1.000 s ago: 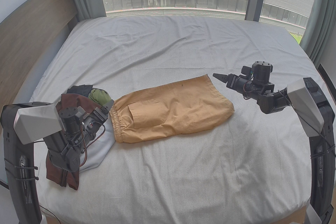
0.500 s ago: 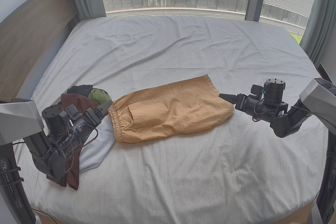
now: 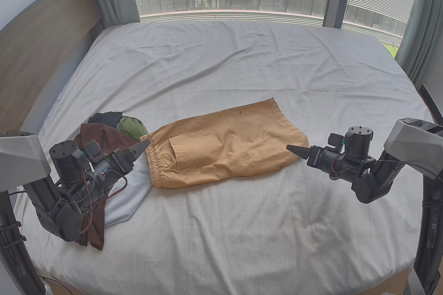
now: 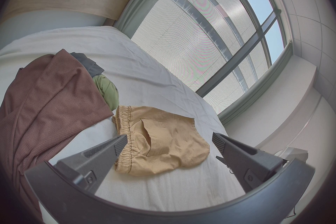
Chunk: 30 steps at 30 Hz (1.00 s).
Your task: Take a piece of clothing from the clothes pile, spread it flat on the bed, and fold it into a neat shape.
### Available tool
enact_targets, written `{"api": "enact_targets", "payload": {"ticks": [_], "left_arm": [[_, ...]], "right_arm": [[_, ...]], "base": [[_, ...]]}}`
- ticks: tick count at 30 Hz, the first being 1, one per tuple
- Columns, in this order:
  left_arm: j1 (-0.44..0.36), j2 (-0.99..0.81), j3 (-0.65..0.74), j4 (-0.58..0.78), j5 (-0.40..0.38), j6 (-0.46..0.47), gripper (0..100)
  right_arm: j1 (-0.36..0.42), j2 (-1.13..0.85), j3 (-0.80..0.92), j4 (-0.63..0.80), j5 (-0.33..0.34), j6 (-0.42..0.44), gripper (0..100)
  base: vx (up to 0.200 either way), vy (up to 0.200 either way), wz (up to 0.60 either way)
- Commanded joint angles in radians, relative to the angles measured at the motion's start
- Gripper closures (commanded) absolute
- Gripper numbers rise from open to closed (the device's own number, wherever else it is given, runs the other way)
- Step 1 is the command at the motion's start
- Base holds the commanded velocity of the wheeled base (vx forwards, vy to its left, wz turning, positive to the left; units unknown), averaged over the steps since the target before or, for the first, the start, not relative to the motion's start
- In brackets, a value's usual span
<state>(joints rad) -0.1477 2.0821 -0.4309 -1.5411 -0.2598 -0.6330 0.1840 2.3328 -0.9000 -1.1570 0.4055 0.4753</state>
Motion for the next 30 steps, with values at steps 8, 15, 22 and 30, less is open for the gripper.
{"api": "enact_targets", "payload": {"ticks": [8,15,22,30], "left_arm": [[-0.003,0.035,0.007,-0.001,0.001,0.012,0],[-0.001,0.038,0.006,-0.001,0.001,0.012,0],[-0.001,0.047,0.003,-0.001,0.001,0.012,0],[0.003,0.052,0.001,-0.001,-0.001,0.012,0]], "right_arm": [[-0.001,0.155,-0.074,-0.006,-0.002,0.006,0],[0.011,0.229,-0.206,0.060,-0.005,0.020,0],[0.043,0.312,-0.370,0.135,-0.033,0.043,0],[0.083,0.389,-0.517,0.175,-0.080,0.046,0]], "base": [[0.000,0.000,0.00],[0.000,0.000,0.00],[0.000,0.000,0.00],[0.000,0.000,0.00]]}}
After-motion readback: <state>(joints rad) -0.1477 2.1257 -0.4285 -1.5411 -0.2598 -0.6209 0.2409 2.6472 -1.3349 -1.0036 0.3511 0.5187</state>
